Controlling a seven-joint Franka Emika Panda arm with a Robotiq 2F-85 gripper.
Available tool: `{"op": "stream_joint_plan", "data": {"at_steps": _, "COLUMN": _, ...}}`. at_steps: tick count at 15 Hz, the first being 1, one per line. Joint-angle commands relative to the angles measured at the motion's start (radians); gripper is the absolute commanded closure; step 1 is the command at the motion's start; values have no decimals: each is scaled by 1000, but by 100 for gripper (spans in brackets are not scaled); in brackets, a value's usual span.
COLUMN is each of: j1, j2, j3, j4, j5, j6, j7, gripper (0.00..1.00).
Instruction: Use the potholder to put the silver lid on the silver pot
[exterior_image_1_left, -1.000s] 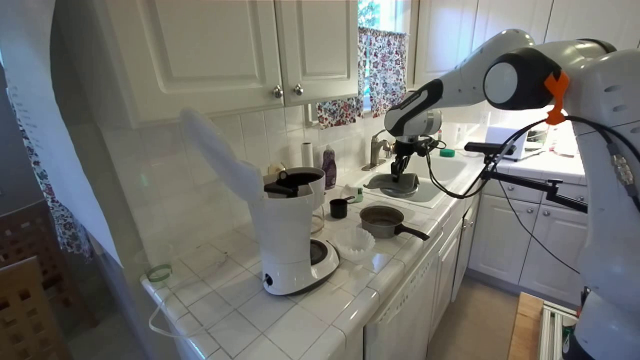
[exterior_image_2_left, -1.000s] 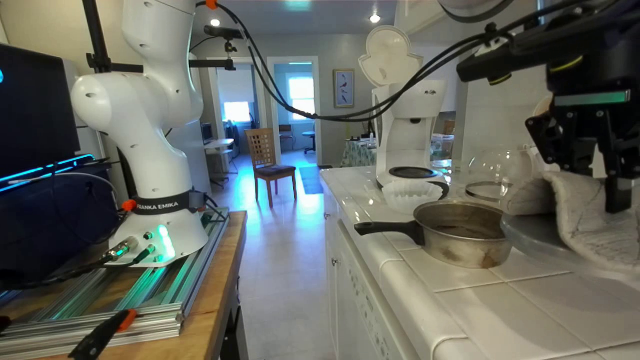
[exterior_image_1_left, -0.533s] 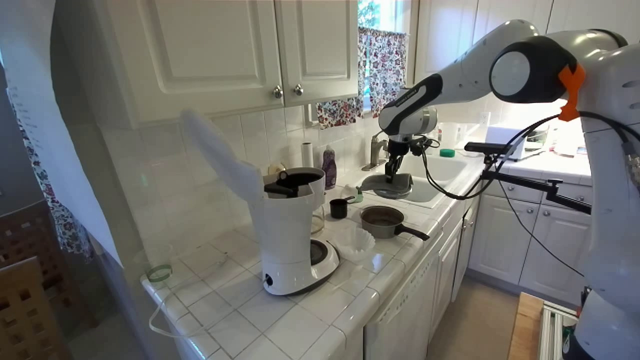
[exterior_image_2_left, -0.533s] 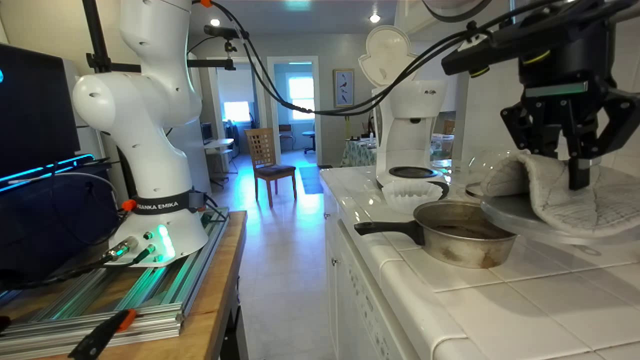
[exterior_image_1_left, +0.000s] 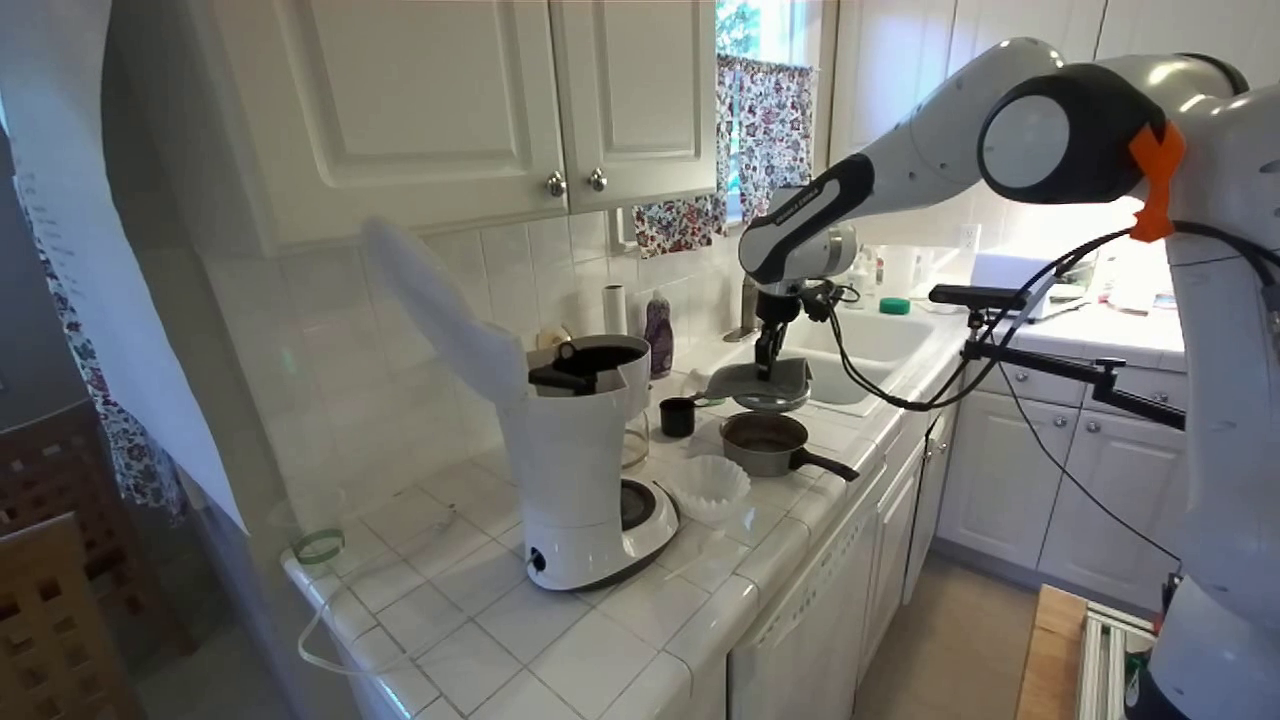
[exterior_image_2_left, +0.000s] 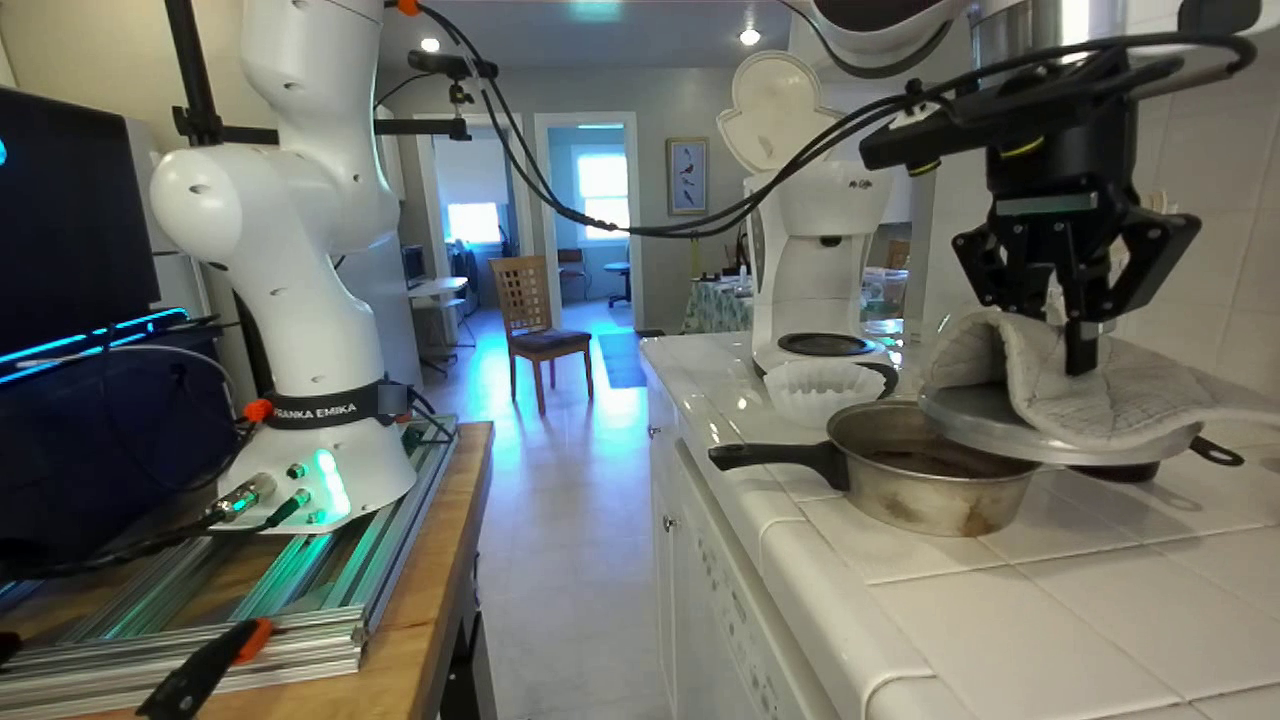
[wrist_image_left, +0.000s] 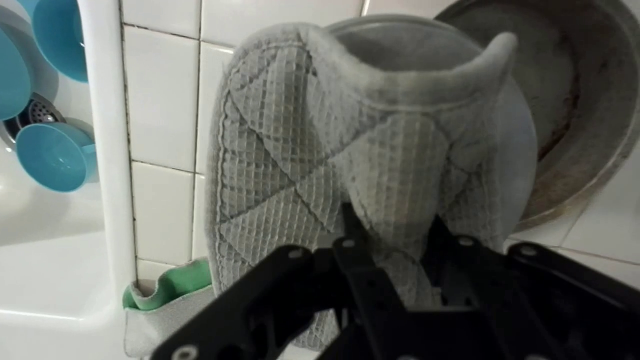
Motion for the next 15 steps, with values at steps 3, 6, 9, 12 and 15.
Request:
{"op": "stream_joint_plan", "data": {"at_steps": 3, "j1": 36, "j2": -75, "j3": -1, "j4": -92, "j5": -52, "j6": 6, "j7": 56, "gripper": 92}}
{"op": "stream_joint_plan", "data": {"at_steps": 6, "j1": 50, "j2": -103, "j3": -1, "j4": -139, "j5": -61, "j6": 17, "j7": 85, "gripper": 92}}
{"op": "stream_joint_plan", "data": {"at_steps": 9, "j1": 66, "j2": -134, "j3": 2, "j4": -196, "j5": -67, "j6": 43, "j7": 103, "gripper": 92}}
{"op": "stream_joint_plan", "data": {"at_steps": 12, "j1": 83, "j2": -156, "j3": 6, "j4": -256, "j5": -65, "j6": 93, "j7": 118, "gripper": 92}}
{"op": "stream_joint_plan", "data": {"at_steps": 15, "j1": 90, "j2": -178, "j3": 15, "j4": -314, "j5": -46, "j6": 170, "j7": 91, "gripper": 92}}
